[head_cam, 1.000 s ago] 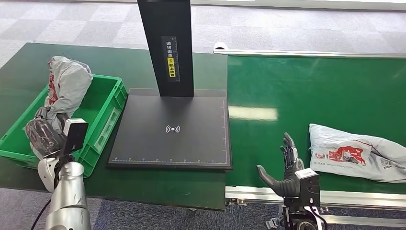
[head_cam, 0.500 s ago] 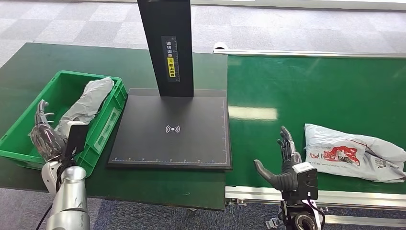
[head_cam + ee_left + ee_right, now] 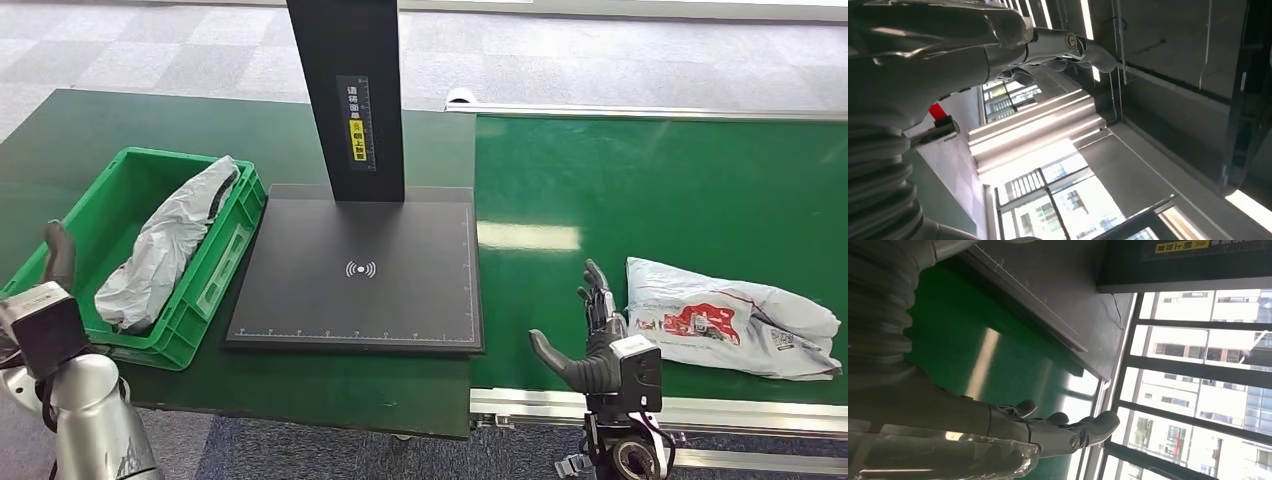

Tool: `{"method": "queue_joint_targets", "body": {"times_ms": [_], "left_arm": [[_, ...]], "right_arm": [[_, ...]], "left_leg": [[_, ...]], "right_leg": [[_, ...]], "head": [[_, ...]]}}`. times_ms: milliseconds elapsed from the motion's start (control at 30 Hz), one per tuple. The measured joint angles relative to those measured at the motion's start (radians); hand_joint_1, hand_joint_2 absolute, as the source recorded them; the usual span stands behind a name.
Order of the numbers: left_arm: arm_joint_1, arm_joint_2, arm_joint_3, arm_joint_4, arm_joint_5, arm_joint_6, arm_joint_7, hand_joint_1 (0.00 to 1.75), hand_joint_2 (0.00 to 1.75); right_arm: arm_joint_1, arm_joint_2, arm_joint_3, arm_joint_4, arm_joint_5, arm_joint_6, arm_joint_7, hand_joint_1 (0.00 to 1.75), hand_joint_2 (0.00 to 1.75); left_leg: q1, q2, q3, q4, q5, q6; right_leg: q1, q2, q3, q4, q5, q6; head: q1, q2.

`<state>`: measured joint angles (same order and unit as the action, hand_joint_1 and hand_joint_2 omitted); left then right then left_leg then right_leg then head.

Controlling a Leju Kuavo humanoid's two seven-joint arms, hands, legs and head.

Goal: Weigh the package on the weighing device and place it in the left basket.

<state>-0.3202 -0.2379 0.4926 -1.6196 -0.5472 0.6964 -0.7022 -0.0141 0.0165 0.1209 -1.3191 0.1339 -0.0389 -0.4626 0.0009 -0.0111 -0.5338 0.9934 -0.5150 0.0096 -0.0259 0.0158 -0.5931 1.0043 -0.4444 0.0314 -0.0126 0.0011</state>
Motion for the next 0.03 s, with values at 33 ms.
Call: {"method": "queue_joint_targets", "body": {"times_ms": [33], "left_arm": [[0.007, 0.001, -0.015, -0.009, 0.024, 0.000, 0.000, 0.00, 1.75]], "right_arm": [[0.000, 0.000, 0.000, 0.001, -0.002, -0.002, -0.002, 0.00, 1.75]], "left_leg": [[0.000, 0.000, 0.000, 0.000, 0.000, 0.000]], "right_leg": [[0.000, 0.000, 0.000, 0.000, 0.000, 0.000]], "head": [[0.000, 0.000]]}}
